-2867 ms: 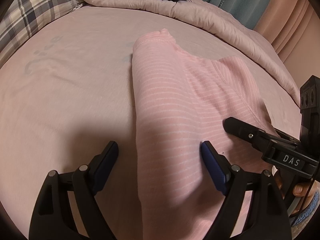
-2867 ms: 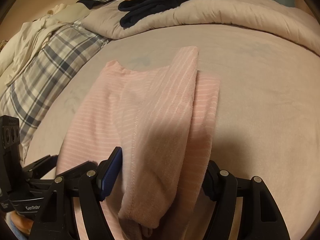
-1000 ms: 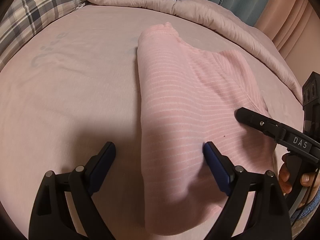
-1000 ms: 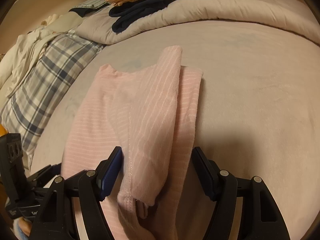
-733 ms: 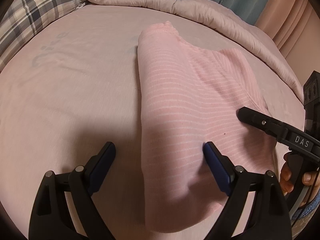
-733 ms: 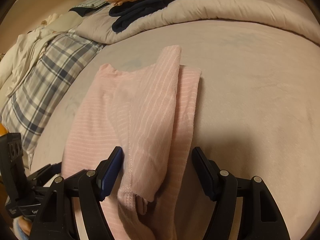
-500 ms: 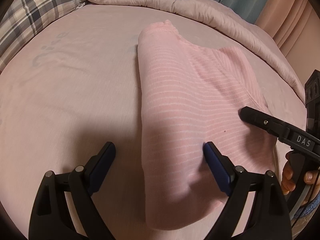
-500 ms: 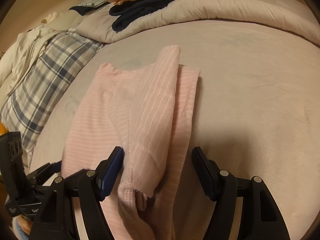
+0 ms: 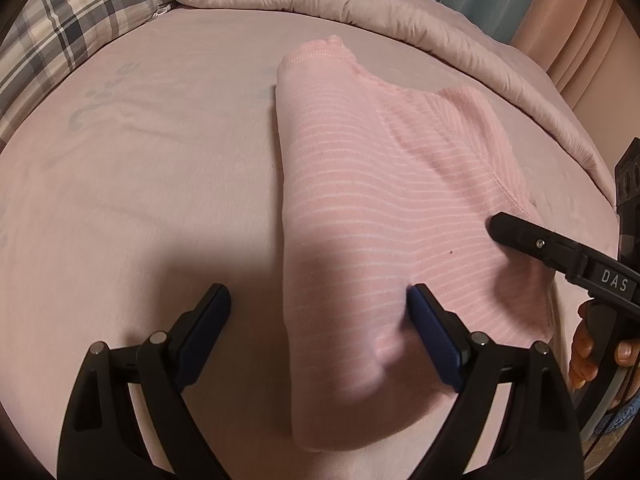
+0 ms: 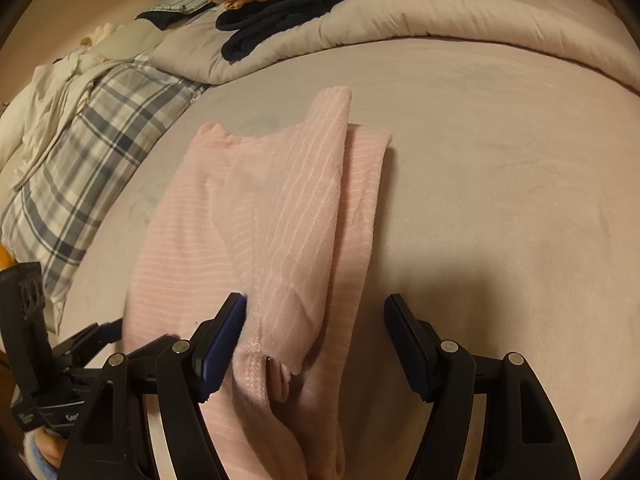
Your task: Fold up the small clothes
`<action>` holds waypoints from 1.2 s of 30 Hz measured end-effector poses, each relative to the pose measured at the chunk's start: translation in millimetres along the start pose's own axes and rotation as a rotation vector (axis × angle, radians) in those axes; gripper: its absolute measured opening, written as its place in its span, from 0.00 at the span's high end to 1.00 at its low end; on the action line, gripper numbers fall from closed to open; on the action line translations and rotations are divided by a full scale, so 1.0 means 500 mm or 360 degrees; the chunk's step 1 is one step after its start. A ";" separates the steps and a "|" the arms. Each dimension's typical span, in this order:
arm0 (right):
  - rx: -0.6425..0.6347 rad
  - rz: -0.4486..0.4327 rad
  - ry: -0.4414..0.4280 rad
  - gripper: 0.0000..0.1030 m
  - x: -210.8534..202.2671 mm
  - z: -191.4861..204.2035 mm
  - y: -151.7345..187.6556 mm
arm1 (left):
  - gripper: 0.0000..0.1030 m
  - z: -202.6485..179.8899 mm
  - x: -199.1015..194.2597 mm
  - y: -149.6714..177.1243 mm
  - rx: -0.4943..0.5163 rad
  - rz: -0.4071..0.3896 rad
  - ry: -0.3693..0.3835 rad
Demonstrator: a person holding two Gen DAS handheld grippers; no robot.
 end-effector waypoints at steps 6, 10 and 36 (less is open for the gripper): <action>0.0003 0.0000 -0.0001 0.32 -0.001 -0.003 0.001 | 0.11 -0.001 -0.001 0.004 0.0006 0.0004 -0.0010; 0.0004 0.0002 0.0000 0.32 -0.003 -0.004 0.003 | 0.11 0.001 -0.002 0.005 0.0010 0.0007 -0.0016; -0.0001 -0.0036 0.0002 0.32 -0.029 -0.017 0.014 | 0.11 0.001 -0.005 0.014 0.0014 0.0014 -0.0035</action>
Point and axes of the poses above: each gripper's, at about its wrist camera, not at the fingertips, and x roughly the way its jaws point, z to its left, y to its underside, the point moved 3 cm from there along x, roughly the way its jaws point, and after that the axes turned 2 degrees about -y, right-handed, at the moved point
